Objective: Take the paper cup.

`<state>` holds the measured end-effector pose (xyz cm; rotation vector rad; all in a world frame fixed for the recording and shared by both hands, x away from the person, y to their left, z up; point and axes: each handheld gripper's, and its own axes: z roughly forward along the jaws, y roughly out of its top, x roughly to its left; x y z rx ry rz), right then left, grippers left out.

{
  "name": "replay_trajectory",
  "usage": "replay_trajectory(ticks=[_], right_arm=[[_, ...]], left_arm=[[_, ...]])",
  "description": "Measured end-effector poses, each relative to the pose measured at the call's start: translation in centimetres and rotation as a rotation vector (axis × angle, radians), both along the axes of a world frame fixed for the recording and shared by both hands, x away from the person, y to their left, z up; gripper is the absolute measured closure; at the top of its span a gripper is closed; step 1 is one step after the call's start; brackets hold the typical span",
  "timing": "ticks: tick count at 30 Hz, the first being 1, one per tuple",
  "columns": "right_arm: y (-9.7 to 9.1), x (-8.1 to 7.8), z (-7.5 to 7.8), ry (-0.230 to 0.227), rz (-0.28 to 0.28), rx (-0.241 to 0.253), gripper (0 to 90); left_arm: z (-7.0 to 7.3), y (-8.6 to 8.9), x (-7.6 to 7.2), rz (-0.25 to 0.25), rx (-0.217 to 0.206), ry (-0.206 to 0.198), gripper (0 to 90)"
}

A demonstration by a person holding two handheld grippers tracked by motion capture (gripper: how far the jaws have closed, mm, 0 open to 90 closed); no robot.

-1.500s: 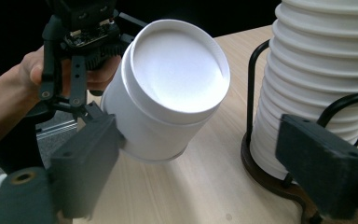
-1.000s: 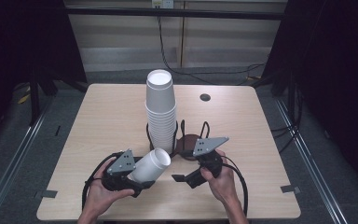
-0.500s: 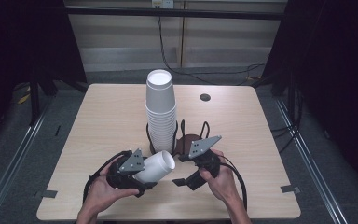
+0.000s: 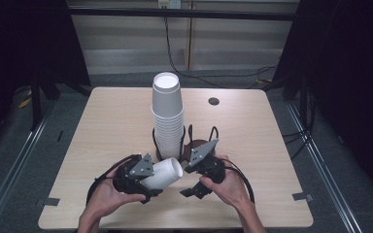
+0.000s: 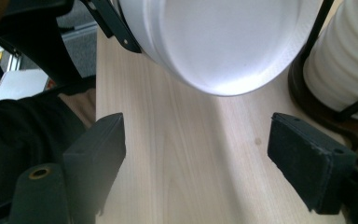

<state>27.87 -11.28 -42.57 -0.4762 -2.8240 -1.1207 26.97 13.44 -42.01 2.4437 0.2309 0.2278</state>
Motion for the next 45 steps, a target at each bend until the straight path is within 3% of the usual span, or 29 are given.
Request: replay_trajectory(ticks=[7,12,19,23,30,35,38,45], right_arm=[[0.3,0.5,0.1,0.020,0.025,-0.011,18.8],[0.3,0.8,0.6,-0.004,0.024,-0.015,16.5],[0.8,1.2,0.6,0.005,0.052,-0.056,15.1],[1.2,1.3,0.7,0.003,0.055,-0.112,17.3],[1.4,1.4,0.5,0.006,0.071,-0.122,18.5],[1.7,1.3,0.3,0.026,0.092,-0.158,19.8],[1.8,1.4,0.2,0.033,0.102,-0.155,19.8],[2.1,1.7,0.3,0.040,0.125,-0.152,18.4]], left_arm=[[0.3,-0.3,0.1,-0.022,0.034,-0.001,17.9],[0.2,-0.6,0.1,-0.034,0.057,0.003,18.0],[-0.2,-1.2,0.2,-0.048,0.081,0.012,17.9],[-0.3,-1.7,0.1,-0.062,0.103,0.015,18.0],[-0.5,-2.2,-0.2,-0.078,0.104,0.027,18.0],[-0.6,-2.6,-0.3,-0.099,0.130,0.018,18.0],[-0.7,-2.8,-0.3,-0.098,0.134,0.031,18.1],[-0.6,-3.4,-0.5,-0.105,0.152,0.016,18.1]])
